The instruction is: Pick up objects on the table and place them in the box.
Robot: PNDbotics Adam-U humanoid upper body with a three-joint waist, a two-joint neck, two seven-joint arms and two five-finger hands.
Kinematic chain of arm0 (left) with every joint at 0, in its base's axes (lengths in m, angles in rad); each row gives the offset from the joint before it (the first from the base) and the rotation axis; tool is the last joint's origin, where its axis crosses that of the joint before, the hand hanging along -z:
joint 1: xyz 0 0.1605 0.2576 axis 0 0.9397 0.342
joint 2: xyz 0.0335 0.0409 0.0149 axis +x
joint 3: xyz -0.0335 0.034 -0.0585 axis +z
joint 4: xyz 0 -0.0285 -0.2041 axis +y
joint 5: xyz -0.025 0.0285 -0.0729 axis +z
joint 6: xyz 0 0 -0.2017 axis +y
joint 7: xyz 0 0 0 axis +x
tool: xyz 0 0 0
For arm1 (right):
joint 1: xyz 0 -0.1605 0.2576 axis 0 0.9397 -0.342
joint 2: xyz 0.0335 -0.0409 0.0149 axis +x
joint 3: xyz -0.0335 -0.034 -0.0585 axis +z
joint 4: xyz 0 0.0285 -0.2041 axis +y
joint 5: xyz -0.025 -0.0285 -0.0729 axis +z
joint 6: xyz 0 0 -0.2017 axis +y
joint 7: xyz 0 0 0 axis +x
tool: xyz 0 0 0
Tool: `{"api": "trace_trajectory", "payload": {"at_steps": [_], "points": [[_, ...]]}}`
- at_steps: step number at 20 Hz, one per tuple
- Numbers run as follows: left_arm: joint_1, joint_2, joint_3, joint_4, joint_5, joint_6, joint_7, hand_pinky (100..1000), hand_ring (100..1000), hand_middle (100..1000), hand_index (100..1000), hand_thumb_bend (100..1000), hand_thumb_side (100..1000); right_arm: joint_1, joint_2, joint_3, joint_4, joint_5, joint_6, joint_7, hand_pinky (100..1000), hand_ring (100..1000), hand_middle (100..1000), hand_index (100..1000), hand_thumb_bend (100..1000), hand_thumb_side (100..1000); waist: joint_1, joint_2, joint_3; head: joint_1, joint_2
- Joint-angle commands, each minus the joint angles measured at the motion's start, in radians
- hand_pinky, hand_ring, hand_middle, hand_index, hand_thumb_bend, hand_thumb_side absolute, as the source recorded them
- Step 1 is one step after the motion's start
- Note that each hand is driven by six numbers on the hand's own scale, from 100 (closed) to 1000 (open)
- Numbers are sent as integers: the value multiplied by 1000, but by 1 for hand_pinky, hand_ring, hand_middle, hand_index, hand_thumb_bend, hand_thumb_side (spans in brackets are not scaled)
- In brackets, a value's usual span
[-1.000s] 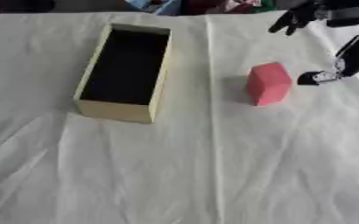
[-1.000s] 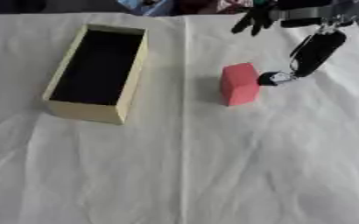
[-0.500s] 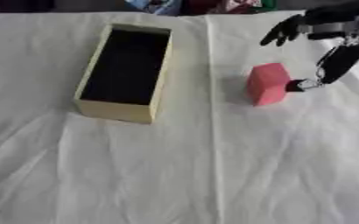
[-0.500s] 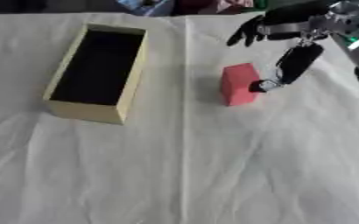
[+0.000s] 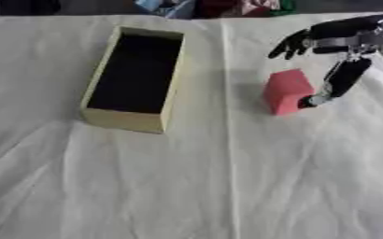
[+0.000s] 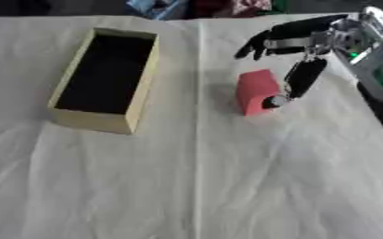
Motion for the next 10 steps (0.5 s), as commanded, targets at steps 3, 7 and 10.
{"api": "trace_trajectory", "payload": {"at_steps": [3, 7, 10], "points": [[-11, 11, -1, -20, 5, -1, -7, 563, 539, 545, 695, 100, 135, -26, 0, 1, 40, 64, 0, 2, 841, 869, 875, 939, 522, 285, -13, -17, 4, -3, -7], [-11, 10, -1, -20, 6, -2, -7, 563, 539, 545, 695, 100, 137, -26, 9, 1, 70, 106, 4, 4, 837, 866, 842, 915, 486, 286, -13, -15, 5, -4, -8], [-11, 9, -2, -20, 6, -2, -8, 563, 539, 545, 695, 100, 137, -26, 14, 2, 84, 122, 3, -8, 830, 858, 811, 887, 442, 265, -13, -14, 5, -4, -9]]}}
